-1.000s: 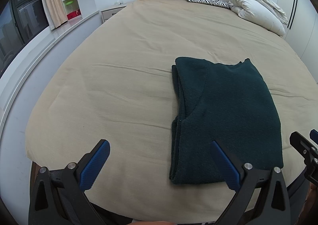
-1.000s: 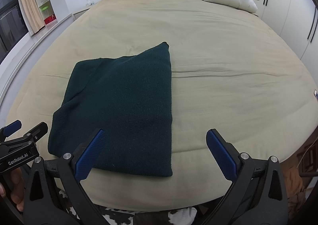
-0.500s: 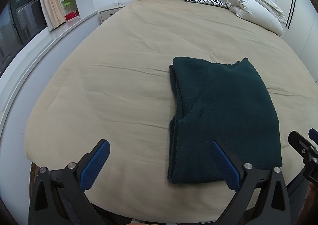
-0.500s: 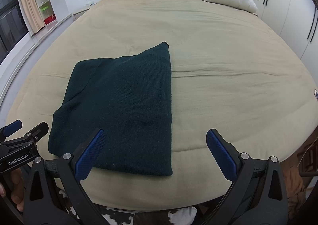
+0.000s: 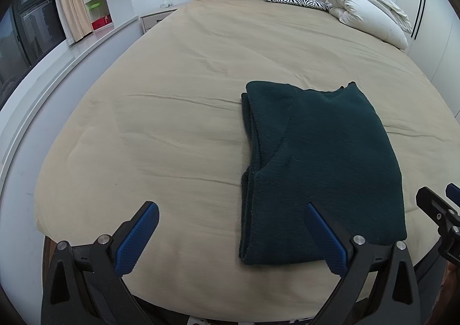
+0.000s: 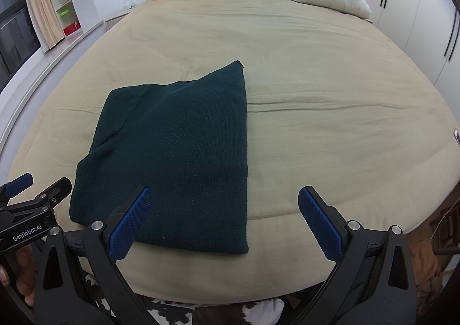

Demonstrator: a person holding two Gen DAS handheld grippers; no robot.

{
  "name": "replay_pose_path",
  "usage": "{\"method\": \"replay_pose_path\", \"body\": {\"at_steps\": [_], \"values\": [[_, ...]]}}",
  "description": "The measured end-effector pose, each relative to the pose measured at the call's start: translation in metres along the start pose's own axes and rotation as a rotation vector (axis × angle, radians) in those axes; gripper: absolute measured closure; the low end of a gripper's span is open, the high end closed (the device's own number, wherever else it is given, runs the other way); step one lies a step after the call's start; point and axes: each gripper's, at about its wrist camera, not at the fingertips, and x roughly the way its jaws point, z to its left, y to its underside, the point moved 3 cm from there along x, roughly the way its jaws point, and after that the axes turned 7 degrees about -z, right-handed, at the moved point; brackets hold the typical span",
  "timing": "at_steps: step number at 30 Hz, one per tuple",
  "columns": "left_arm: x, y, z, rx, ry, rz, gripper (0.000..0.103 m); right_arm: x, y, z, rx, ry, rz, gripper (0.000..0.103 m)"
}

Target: Fold small clothes

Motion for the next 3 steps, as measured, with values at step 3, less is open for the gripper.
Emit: {"method": "replay_pose_path", "body": {"at_steps": [3], "values": [[-0.0011, 0.0002, 0.0004, 0.003, 0.004, -0.003, 0.0, -0.0002, 0.0, -0.0006, 0.001, 0.0, 0.0, 0.0]]}}
